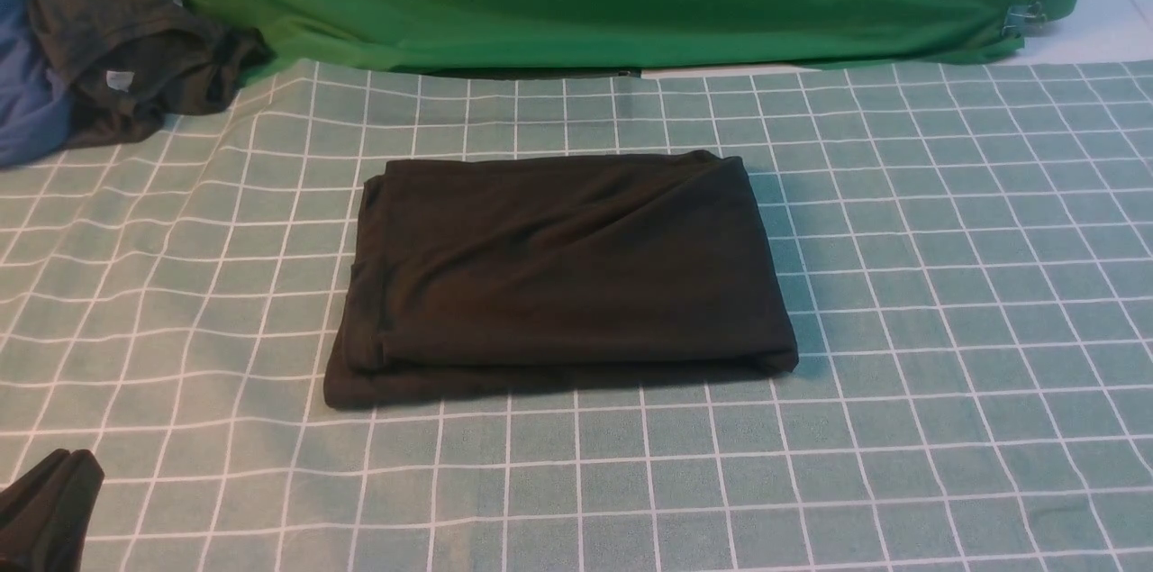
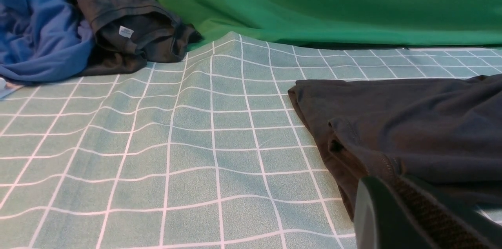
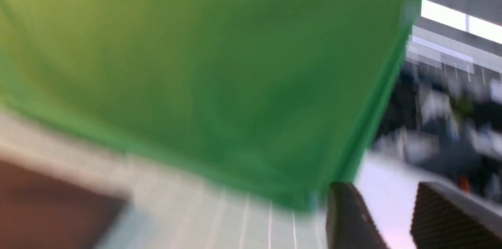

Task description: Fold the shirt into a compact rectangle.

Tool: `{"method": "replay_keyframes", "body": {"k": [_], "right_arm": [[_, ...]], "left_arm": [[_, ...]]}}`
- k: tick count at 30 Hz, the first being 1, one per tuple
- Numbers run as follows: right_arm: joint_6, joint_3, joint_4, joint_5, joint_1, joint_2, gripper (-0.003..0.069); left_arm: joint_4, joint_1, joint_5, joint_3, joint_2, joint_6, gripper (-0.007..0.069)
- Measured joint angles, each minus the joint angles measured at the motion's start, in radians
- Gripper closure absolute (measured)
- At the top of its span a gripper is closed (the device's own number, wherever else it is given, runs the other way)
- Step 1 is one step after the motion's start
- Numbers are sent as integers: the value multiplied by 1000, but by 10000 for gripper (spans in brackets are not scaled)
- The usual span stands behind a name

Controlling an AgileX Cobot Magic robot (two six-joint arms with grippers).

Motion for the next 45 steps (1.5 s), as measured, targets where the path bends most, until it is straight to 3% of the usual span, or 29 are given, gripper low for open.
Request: {"method": "replay_keyframes", "body": {"k": [6, 10, 13, 33, 40, 45], "right_arm": [[20, 175, 0, 65, -68, -74, 420], [131, 253, 0, 74, -76, -87, 420], [204, 260, -1, 74, -79, -88, 420], [267, 261, -17, 50, -79, -85, 420], [426, 261, -148, 49, -79, -85, 420], [452, 261, -164, 48, -79, -85, 420]], "left_arm": [[0, 0, 0, 0, 0, 0, 613], [0, 0, 1, 0, 0, 0, 613], [0, 0, -1, 0, 0, 0, 613], [1, 0, -1, 0, 0, 0, 613], [1, 0, -1, 0, 0, 0, 613], [1, 0, -1, 0, 0, 0, 613]]}}
